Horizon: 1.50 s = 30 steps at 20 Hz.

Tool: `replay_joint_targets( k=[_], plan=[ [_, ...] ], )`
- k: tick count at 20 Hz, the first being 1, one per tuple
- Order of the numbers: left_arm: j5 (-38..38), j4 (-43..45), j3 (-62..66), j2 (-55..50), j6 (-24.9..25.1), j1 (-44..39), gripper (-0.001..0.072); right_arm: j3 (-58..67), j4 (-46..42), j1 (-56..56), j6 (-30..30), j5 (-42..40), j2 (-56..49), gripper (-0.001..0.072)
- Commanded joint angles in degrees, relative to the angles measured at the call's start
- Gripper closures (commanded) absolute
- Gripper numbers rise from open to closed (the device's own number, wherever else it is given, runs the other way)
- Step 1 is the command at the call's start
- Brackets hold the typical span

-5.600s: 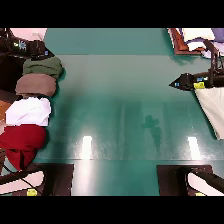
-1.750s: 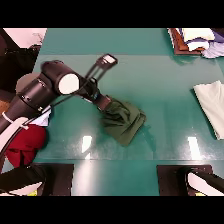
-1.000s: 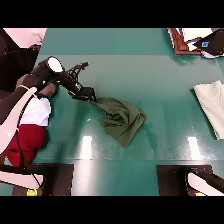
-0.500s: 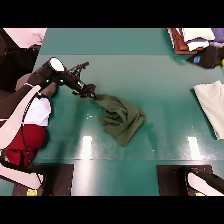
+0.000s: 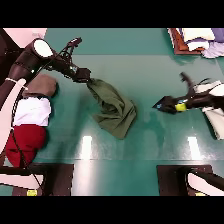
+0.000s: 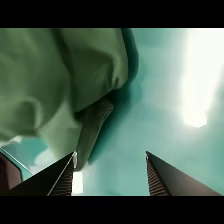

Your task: Fold the shirts.

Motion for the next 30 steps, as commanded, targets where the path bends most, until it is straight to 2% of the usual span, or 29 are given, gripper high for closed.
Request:
replay_joint_targets(
  k=[1,5,9,10,11,14,18,24,28,30],
  plan=[
    [0.0,0.9,0.4,0.5,0.0,0.0,0.0677,-3.6,7.4,5.4,-3.4,-11.3,-8.3,0.0212],
    [0.0,1.4,0.4,0.4,0.0,0.0,0.0677,4.9,7.4,10.6,-3.4,-12.8,-17.1,0.0212],
    [-0.2,3.4,0.4,0.5,0.0,0.0,0.0677,13.3,6.8,13.1,-3.3,-12.1,-24.2,0.0286],
    [-0.3,3.8,0.4,0.5,0.0,0.0,0.0676,15.0,6.7,13.3,-3.3,-11.8,-25.4,0.0411],
    [-0.3,3.9,0.4,0.5,0.0,0.0,0.0676,16.3,6.4,13.4,-3.4,-11.4,-26.0,0.068],
    [0.9,7.5,1.2,3.0,-0.1,0.0,0.0677,20.7,3.5,11.4,-2.8,-9.8,-24.4,0.0695],
    [2.4,14.7,6.0,12.9,-0.7,0.0,0.0677,32.0,-4.7,5.0,1.2,-5.1,-14.6,0.0696],
    [2.8,10.4,10.9,27.8,-0.6,0.0,0.0677,51.2,-12.6,1.5,2.8,2.0,-1.7,0.0696],
    [3.3,5.4,13.4,33.6,0.0,0.0,0.0677,60.5,-13.5,1.5,2.8,5.5,3.2,0.0696],
    [2.7,4.9,16.6,35.4,0.0,0.0,0.0677,65.2,-16.7,1.5,4.0,6.6,4.7,0.0695]
  ],
)
